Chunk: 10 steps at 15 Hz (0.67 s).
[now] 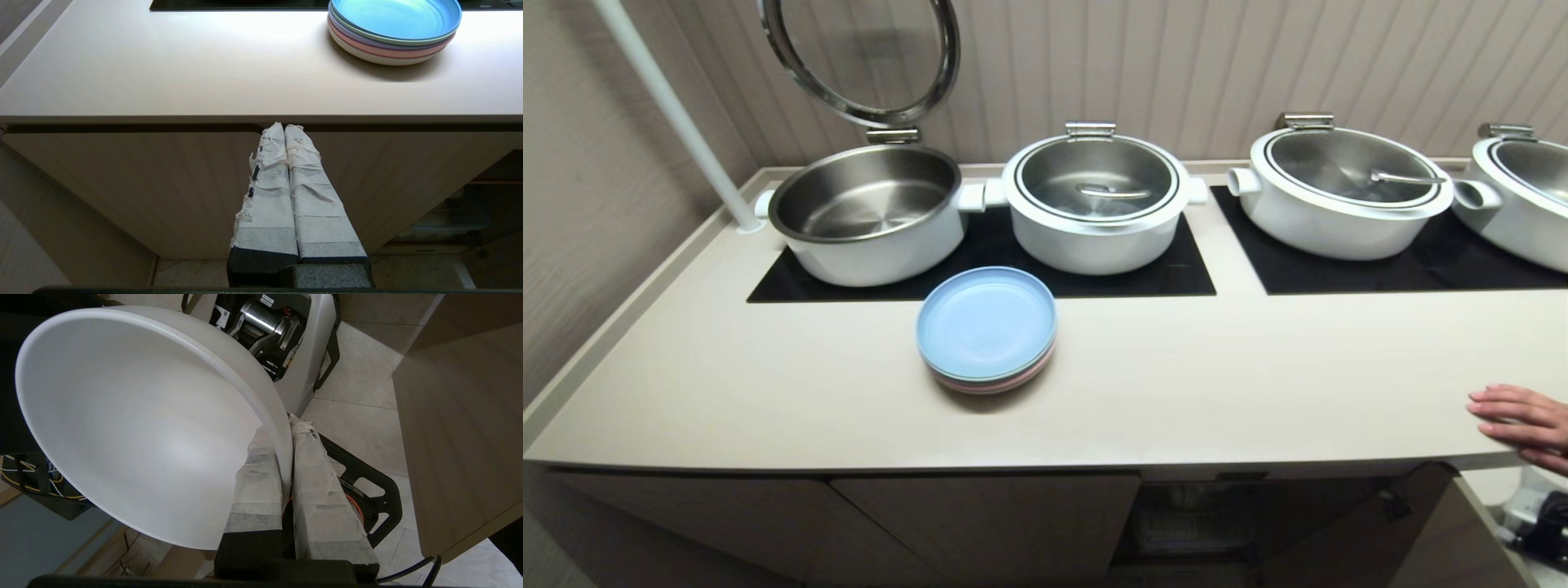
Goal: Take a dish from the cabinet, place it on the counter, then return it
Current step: Put it back into the cabinet
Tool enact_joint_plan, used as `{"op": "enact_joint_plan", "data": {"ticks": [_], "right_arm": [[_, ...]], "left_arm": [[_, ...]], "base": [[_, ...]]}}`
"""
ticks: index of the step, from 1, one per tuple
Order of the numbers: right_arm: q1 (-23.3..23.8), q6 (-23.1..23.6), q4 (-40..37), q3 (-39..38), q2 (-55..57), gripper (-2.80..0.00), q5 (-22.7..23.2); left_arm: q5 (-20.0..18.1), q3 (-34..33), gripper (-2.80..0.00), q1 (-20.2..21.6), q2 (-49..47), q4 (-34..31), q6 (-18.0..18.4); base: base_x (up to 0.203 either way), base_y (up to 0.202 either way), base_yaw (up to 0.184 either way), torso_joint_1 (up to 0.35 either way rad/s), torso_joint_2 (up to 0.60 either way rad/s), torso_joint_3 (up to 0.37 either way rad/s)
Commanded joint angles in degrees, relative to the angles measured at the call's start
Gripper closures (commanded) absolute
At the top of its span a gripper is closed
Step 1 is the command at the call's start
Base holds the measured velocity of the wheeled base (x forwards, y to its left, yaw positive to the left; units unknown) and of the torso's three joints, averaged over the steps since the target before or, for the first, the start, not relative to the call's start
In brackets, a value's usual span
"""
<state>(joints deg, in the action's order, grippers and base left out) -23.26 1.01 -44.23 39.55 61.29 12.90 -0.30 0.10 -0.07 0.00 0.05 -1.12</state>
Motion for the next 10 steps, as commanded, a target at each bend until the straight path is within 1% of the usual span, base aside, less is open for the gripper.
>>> {"op": "enact_joint_plan", "data": {"ticks": [1, 10], "right_arm": [[0.0, 0.0, -0.2, 0.0, 0.1, 0.00, 0.1], [0.1, 0.0, -0.2, 0.4, 0.2, 0.00, 0.0]], "left_arm": [[0.0, 0.0, 0.00, 0.1, 0.0, 0.0, 0.0], [0.0, 0.0, 0.00, 0.0, 0.0, 0.0, 0.0]], "base": [[0.000, 0.000, 0.000, -0.056, 0.12, 0.062], [0.000, 0.000, 0.000, -0.057, 0.13, 0.067]]}}
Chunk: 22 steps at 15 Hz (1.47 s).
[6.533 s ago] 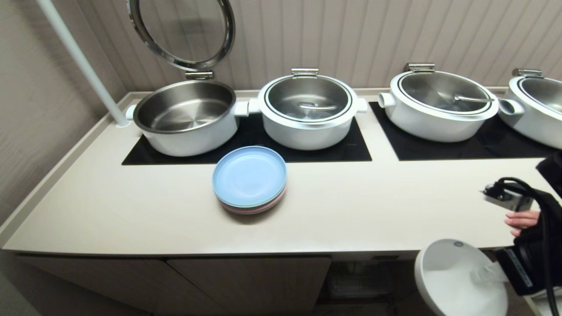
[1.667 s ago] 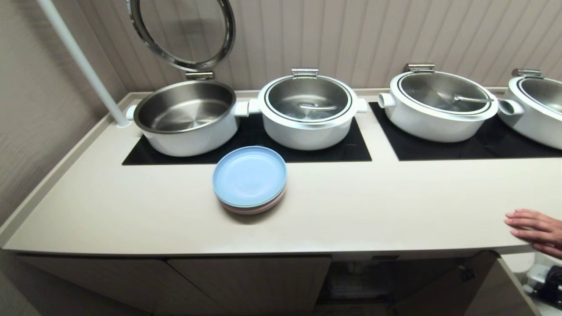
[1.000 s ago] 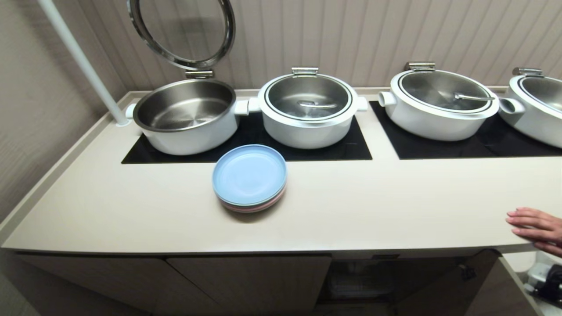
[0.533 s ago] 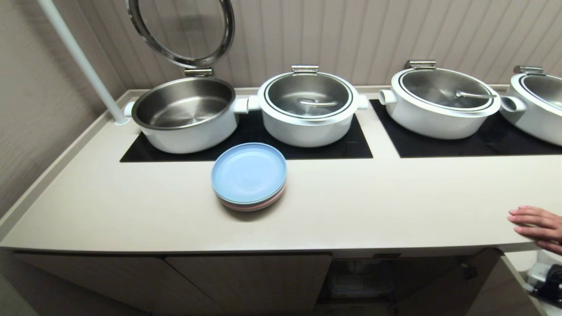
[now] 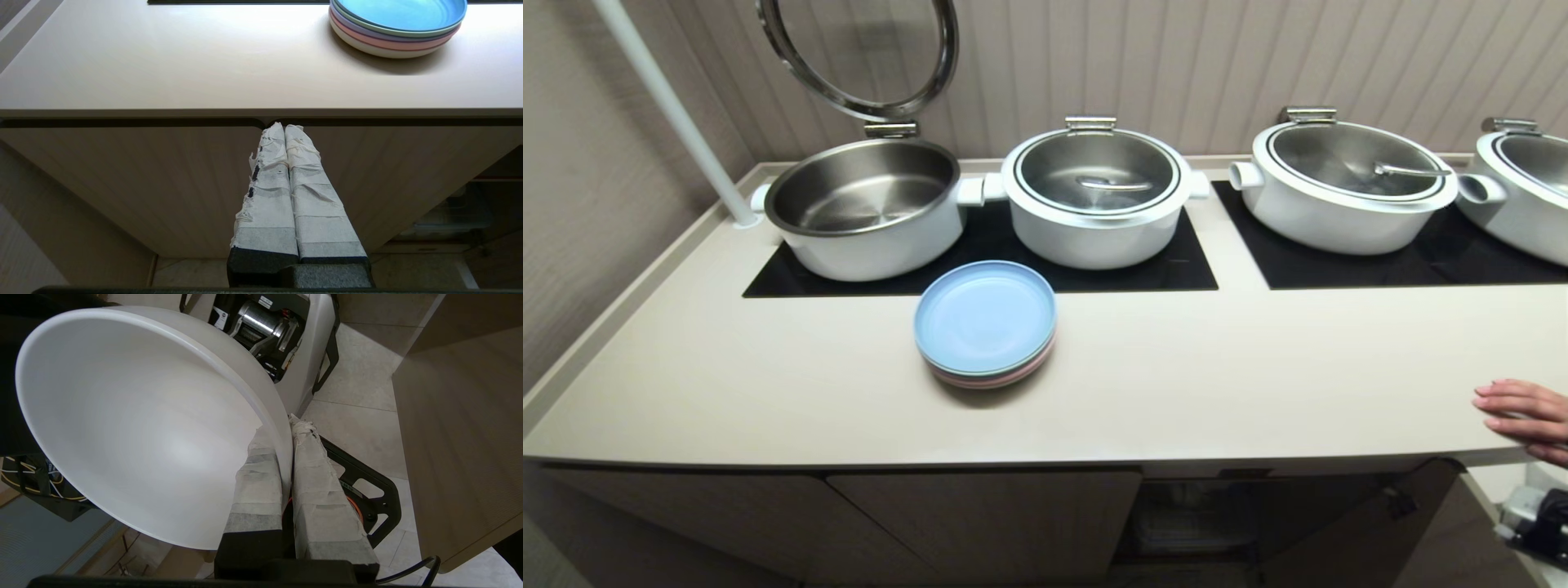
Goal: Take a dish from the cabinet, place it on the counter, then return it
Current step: Put it back into the cabinet
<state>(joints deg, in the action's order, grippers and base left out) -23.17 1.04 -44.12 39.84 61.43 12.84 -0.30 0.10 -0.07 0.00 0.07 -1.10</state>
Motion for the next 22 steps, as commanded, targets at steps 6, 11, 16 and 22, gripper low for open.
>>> {"op": "enact_joint_plan", "data": {"ticks": [6, 11, 16, 22], "right_arm": [[0.0, 0.0, -0.3, 0.1, 0.1, 0.00, 0.1], [0.0, 0.0, -0.4, 0.0, -0.1, 0.00, 0.2], [0.0, 0.0, -0.4, 0.1, -0.1, 0.00, 0.1], [0.0, 0.0, -0.4, -0.1, -0.1, 0.00, 0.2]], "left_arm": [[0.0, 0.0, 0.00, 0.0, 0.0, 0.0, 0.0], [0.0, 0.0, 0.00, 0.0, 0.0, 0.0, 0.0], [0.0, 0.0, 0.00, 0.0, 0.0, 0.0, 0.0], [0.0, 0.0, 0.00, 0.0, 0.0, 0.0, 0.0]], "base": [[0.000, 0.000, 0.000, -0.068, 0.14, 0.076], [0.000, 0.000, 0.000, -0.078, 0.16, 0.083], [0.000, 0.000, 0.000, -0.097, 0.20, 0.098], [0.000, 0.000, 0.000, -0.126, 0.26, 0.138]]}}
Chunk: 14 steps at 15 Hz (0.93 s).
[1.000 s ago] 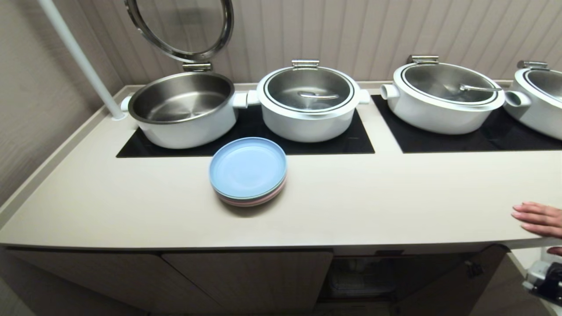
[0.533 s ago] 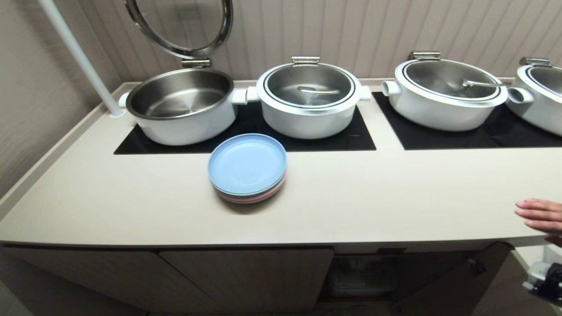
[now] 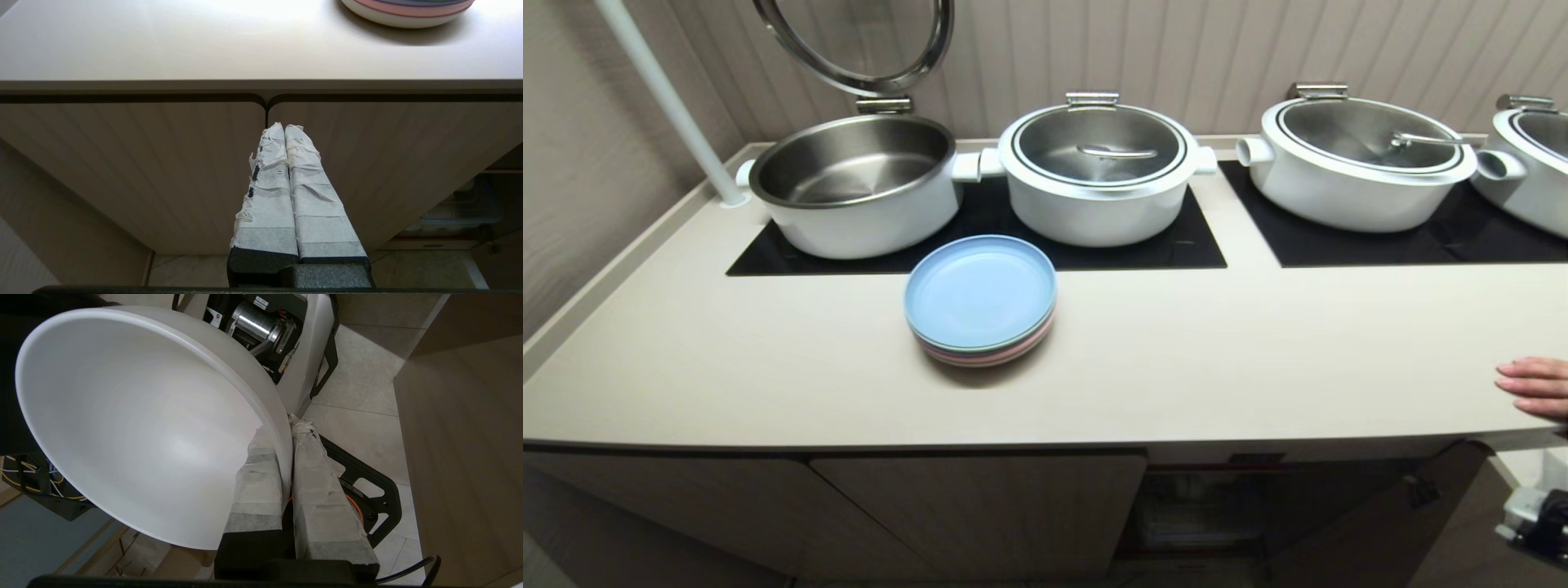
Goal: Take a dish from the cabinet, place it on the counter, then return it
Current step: Put it back into the cabinet
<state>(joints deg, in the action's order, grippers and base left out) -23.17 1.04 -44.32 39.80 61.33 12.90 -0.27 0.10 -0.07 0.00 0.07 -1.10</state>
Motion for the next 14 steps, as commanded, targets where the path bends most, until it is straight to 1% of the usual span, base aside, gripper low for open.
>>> {"op": "enact_joint_plan", "data": {"ticks": [1, 14], "right_arm": [[0.0, 0.0, -0.2, -0.1, -0.1, 0.00, 0.1], [0.0, 0.0, -0.3, -0.7, -0.2, 0.00, 0.1]], "left_arm": [[0.0, 0.0, 0.00, 0.0, 0.0, 0.0, 0.0], [0.0, 0.0, 0.00, 0.0, 0.0, 0.0, 0.0]], "base": [[0.000, 0.000, 0.000, -0.131, 0.27, 0.142], [0.000, 0.000, 0.000, -0.150, 0.32, 0.166]]}}
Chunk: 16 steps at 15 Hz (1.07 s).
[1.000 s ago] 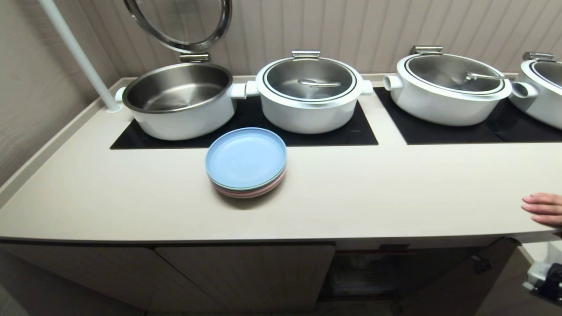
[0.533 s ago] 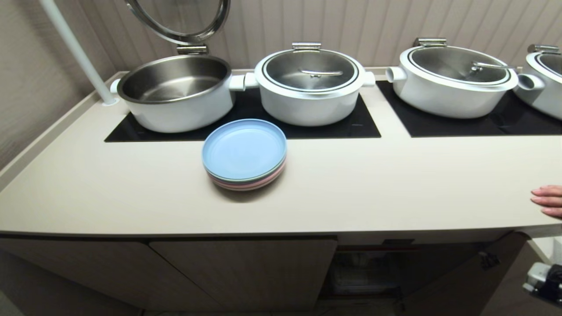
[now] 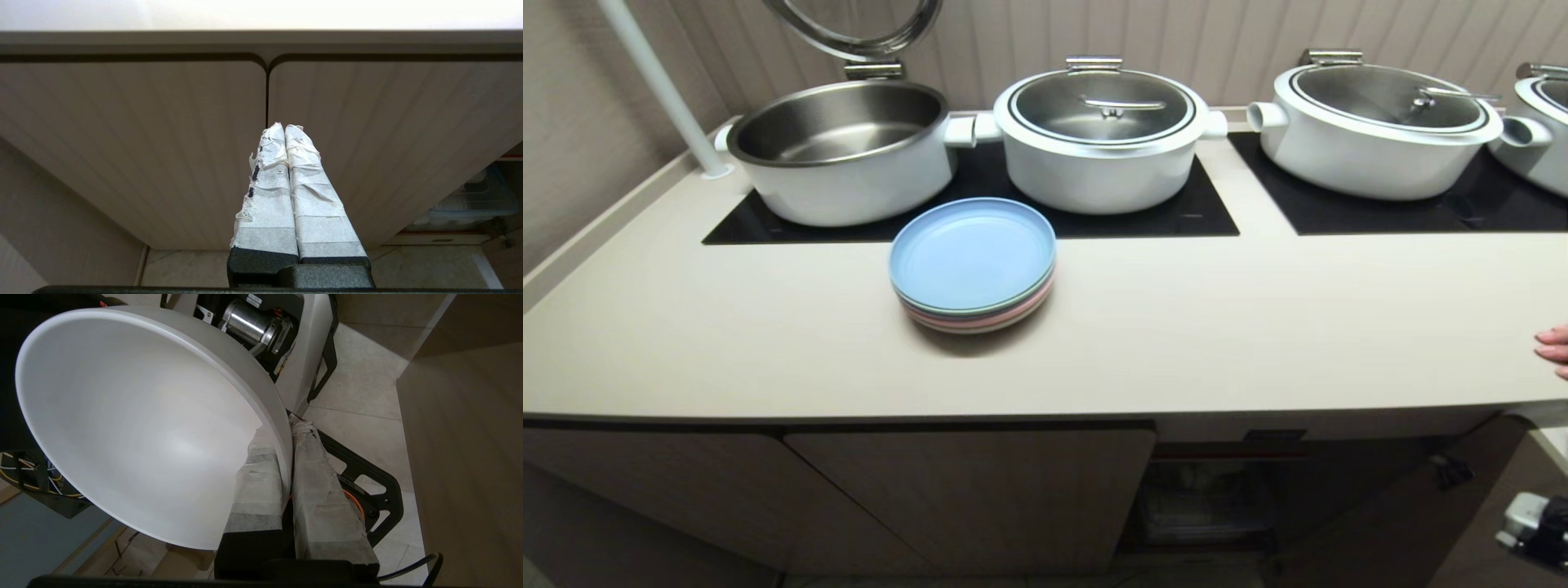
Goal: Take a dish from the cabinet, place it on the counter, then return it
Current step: Put it back into the cabinet
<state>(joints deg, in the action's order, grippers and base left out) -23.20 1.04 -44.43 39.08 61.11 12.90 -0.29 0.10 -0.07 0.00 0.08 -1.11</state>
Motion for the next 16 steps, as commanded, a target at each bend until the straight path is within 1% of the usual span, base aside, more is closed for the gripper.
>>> {"op": "enact_joint_plan", "data": {"ticks": [1, 7, 16], "right_arm": [[0.0, 0.0, -0.1, 0.0, 0.1, 0.00, 0.1], [0.0, 0.0, -0.1, 0.1, 0.2, 0.00, 0.1], [0.0, 0.0, -0.2, 0.0, 0.1, 0.00, 0.1]], "left_arm": [[0.0, 0.0, 0.00, 0.0, 0.0, 0.0, 0.0], [0.0, 0.0, 0.00, 0.0, 0.0, 0.0, 0.0], [0.0, 0.0, 0.00, 0.0, 0.0, 0.0, 0.0]], "base": [[0.000, 0.000, 0.000, -0.159, 0.35, 0.179], [0.000, 0.000, 0.000, -0.174, 0.38, 0.200], [0.000, 0.000, 0.000, -0.240, 0.53, 0.291]]}}
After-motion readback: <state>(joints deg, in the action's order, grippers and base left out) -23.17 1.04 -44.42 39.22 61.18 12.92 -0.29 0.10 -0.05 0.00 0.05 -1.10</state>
